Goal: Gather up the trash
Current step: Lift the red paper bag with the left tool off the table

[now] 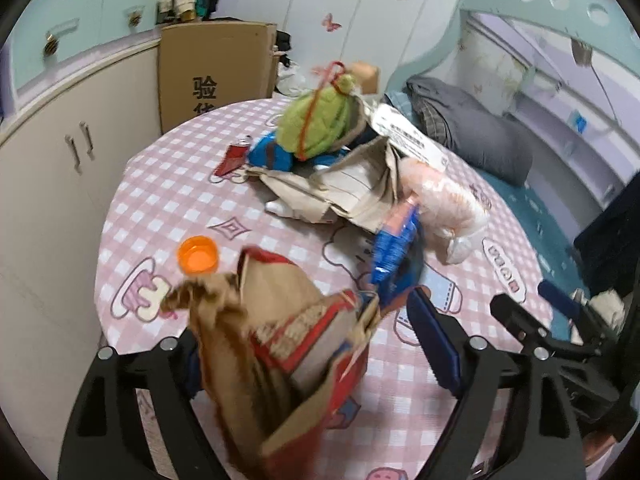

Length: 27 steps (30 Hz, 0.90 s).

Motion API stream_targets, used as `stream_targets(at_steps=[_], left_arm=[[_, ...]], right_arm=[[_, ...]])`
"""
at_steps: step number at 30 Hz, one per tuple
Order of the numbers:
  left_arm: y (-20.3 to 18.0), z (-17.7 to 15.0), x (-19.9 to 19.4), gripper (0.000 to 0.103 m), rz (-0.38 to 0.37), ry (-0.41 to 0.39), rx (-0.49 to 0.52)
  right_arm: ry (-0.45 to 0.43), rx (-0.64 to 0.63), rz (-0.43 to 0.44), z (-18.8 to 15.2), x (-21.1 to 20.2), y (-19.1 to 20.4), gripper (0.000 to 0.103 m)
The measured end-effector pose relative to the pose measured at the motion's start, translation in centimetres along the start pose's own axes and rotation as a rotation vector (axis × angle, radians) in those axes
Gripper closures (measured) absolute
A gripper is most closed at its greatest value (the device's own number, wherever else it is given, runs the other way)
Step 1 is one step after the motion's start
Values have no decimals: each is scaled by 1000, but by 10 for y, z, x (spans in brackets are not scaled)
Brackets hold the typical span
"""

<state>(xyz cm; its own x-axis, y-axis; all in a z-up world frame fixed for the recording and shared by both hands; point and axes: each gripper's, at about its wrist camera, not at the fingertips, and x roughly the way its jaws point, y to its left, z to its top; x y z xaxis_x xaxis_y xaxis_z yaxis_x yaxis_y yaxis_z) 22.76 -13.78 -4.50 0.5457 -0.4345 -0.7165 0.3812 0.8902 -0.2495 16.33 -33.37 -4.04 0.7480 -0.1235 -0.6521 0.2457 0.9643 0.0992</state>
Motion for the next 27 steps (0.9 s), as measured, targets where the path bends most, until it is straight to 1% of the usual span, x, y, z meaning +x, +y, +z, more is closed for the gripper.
stream_targets(at_steps=[1,2,3,6,9,12,13,15,18,21,23,24,27], left_arm=[[3,1,-1,30,-16,0,-13],[6,0,-2,45,-26,-1,-16],[8,-1,-4,50,-44,-12,-28],[14,-2,-8,54,-51,-19,-49],[12,-3,-17,58,-34,-36,-34],[11,-2,-32,58,-13,-85,-18],[12,-2,-37,58,-1,-99,-16],[16,-1,-51,58,51,-142,-8],[27,3,-67,58,94,-181,-22],[44,6,-84,58,156,-222,-41],[56,4,-93,58,171,-241,-47],[64,3,-99,58,193,-254,-55],[83,1,-109,58,242,-272,-79]], right_arm=[[-3,-1,1,-1,-2,1,5],[-6,-4,1,-1,-4,1,5],[-7,-6,0,-1,-5,3,5],[-12,-12,0,-2,-7,5,5],[-28,-23,9,1,-12,10,5],[-55,-50,29,8,-18,20,5],[-64,-60,37,10,-20,24,5],[-82,-82,65,15,-24,34,5],[-119,-127,109,24,-32,53,5],[-149,-172,171,33,-37,75,5],[-164,-187,207,37,-37,87,5],[-169,-203,244,40,-36,96,5],[-150,-225,326,45,-26,118,5]])
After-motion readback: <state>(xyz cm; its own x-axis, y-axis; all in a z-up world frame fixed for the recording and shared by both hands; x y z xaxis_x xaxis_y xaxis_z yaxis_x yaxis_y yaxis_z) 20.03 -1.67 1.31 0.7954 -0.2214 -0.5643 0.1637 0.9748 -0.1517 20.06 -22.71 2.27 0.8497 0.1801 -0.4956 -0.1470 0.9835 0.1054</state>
